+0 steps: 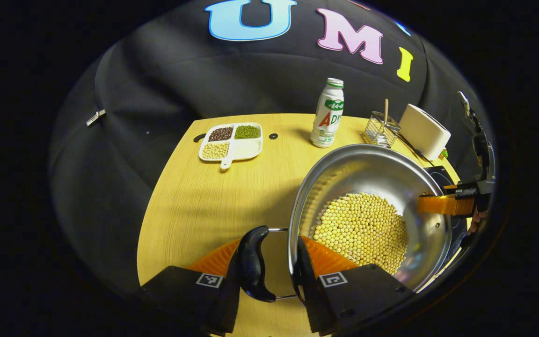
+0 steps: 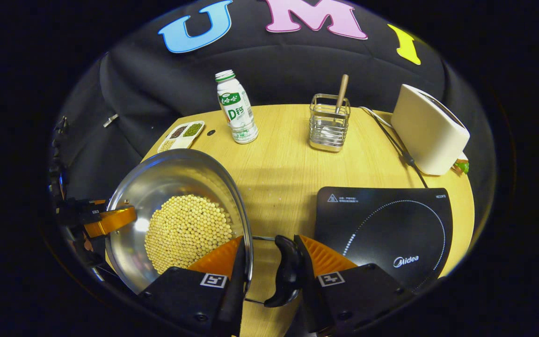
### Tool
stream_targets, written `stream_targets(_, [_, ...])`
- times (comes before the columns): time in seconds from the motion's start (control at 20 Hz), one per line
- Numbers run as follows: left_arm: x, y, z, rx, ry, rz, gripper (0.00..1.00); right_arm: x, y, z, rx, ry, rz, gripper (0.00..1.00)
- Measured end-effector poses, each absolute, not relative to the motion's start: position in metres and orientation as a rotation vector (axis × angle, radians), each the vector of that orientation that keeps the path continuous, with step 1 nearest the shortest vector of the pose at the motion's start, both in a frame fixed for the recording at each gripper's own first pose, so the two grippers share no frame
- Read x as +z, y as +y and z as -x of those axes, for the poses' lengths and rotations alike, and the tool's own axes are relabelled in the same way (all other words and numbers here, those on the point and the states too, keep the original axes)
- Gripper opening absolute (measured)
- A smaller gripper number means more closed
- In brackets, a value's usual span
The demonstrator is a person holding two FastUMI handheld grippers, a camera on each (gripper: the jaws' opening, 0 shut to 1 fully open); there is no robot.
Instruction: First push the handle of the pot to place it horizontally, then grasp the pot with both hands and set it on the induction cooktop.
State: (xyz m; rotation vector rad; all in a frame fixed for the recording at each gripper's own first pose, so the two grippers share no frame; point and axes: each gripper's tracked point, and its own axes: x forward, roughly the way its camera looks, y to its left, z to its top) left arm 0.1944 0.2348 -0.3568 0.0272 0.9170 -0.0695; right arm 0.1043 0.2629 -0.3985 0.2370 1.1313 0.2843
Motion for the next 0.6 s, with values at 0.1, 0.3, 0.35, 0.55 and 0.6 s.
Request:
stream_targets(0.1, [-0.343, 0.220, -0.194, -0.083, 0.914, -0.036, 0.60, -0.388, 0.246, -0.103, 0.275, 1.120, -0.244, 0.55])
stream_targets(0.3, [-0.323, 0.183, -0.193, -0.111, 0.912, -0.053, 0.60, -0.374, 0.208, -0.098, 0.247, 1.110, -0.257, 0.55])
stream_targets(0.35, [-0.319, 0.172, -0.194, -0.119, 0.913, -0.054, 0.60, -0.372, 0.198, -0.098, 0.238, 1.108, -0.260, 0.59])
stream_targets(0.55, [-0.311, 0.130, -0.196, -0.152, 0.915, -0.045, 0.60, -0.363, 0.155, -0.095, 0.208, 1.095, -0.253, 0.55])
stream_targets(0.6, [-0.310, 0.119, -0.196, -0.160, 0.913, -0.042, 0.60, -0.362, 0.145, -0.094, 0.201, 1.090, -0.250, 0.55])
